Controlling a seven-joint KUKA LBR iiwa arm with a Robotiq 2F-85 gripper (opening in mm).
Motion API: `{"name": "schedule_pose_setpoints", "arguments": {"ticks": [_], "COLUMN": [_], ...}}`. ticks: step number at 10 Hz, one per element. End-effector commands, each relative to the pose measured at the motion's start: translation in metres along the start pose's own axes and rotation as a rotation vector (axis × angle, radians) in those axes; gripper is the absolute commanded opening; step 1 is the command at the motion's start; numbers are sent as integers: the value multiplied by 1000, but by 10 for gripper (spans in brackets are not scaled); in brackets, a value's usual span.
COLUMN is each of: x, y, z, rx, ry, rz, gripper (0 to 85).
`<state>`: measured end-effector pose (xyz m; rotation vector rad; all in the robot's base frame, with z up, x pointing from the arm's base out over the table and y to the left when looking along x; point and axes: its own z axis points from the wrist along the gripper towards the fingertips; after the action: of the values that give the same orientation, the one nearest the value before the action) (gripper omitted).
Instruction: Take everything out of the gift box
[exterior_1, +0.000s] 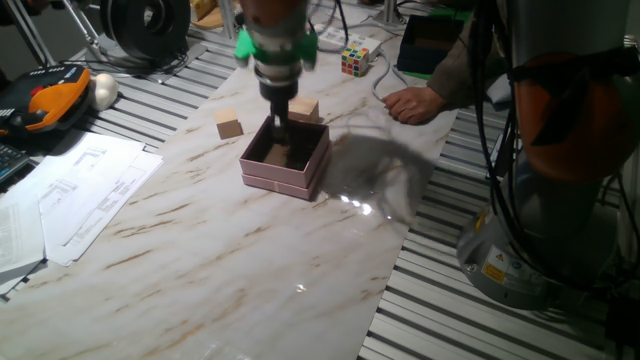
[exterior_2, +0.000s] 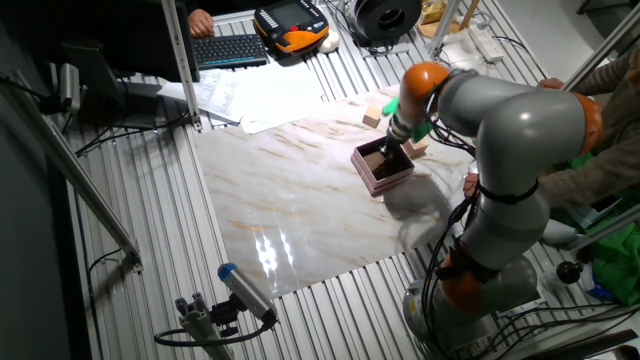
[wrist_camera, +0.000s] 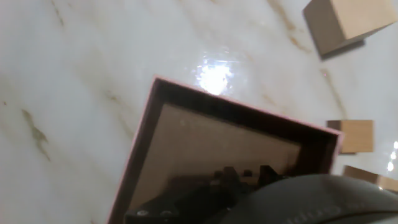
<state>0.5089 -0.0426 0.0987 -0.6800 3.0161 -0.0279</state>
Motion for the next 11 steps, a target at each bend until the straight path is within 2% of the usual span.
{"name": "schedule_pose_setpoints", "arguments": {"ticks": [1, 2, 4, 6, 7, 8, 9, 10, 11], "x": [0, 0, -2, 1, 6, 9, 11, 11, 9], "y": [-6, -10, -22, -48, -61, -70, -73, -72, -69], "z": [-32, -42, -58, -67, -70, -70, -69, -69, -70], "rx": [-1, -7, 0, 21, 30, 48, 52, 47, 28], "ry": [1, 3, 5, -11, -23, -32, -60, -70, -82], "rz": [7, 12, 6, -3, -3, 20, 63, 85, 101], "gripper": [0, 0, 0, 0, 0, 170, 510, 680, 680]}}
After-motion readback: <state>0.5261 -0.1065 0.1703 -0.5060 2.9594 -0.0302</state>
